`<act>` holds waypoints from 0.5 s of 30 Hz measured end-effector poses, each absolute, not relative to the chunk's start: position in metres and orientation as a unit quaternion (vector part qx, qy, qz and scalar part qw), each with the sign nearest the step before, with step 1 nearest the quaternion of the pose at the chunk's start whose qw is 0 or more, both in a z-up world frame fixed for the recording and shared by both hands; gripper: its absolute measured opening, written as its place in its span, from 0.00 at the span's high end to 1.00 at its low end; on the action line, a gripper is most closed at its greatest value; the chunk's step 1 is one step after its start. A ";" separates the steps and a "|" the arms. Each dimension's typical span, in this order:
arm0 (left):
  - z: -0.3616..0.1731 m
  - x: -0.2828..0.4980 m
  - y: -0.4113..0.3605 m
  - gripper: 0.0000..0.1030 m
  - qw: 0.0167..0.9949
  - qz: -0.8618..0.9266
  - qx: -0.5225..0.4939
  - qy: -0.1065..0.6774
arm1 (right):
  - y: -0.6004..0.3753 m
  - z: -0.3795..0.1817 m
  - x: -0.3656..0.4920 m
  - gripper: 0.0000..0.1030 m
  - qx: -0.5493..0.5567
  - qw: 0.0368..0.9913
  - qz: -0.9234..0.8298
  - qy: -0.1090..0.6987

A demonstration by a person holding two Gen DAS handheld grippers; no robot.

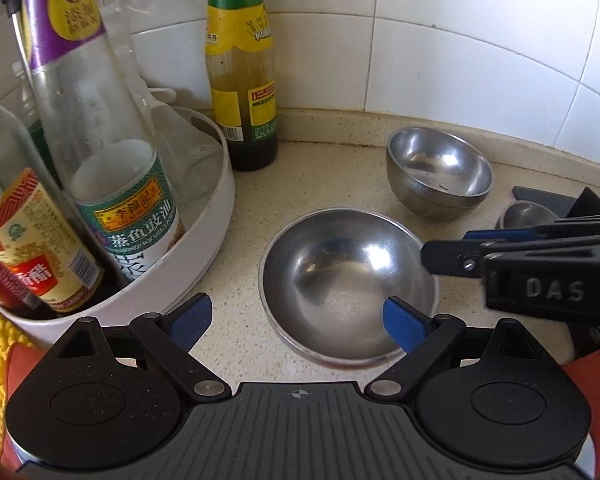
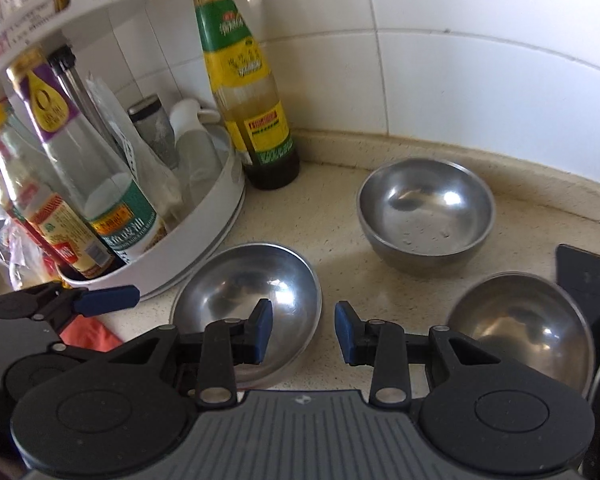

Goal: Organize plates and bowls
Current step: 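Move the left gripper to a steel bowl and grasp its rim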

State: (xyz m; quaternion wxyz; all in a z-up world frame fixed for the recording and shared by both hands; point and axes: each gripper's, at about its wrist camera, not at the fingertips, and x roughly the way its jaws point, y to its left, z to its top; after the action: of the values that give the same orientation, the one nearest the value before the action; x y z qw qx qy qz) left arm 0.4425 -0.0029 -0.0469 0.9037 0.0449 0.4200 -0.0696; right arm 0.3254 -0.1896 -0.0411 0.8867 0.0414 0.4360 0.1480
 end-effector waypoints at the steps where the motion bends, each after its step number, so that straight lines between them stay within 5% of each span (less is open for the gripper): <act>1: -0.049 0.445 -0.003 0.08 0.903 -0.068 0.048 0.421 | -0.189 -0.044 0.328 0.66 0.041 0.885 0.150 0.440; 15: -0.072 0.468 0.000 0.36 0.888 -0.062 0.031 0.454 | -0.181 -0.064 0.346 0.66 0.033 0.872 0.165 0.459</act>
State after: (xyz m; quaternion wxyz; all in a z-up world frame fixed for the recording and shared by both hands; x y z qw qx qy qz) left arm 0.4679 -0.0002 -0.0721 0.8881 0.0308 0.4544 -0.0620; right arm 0.3462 -0.1813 -0.0642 0.8722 0.0332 0.4591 0.1652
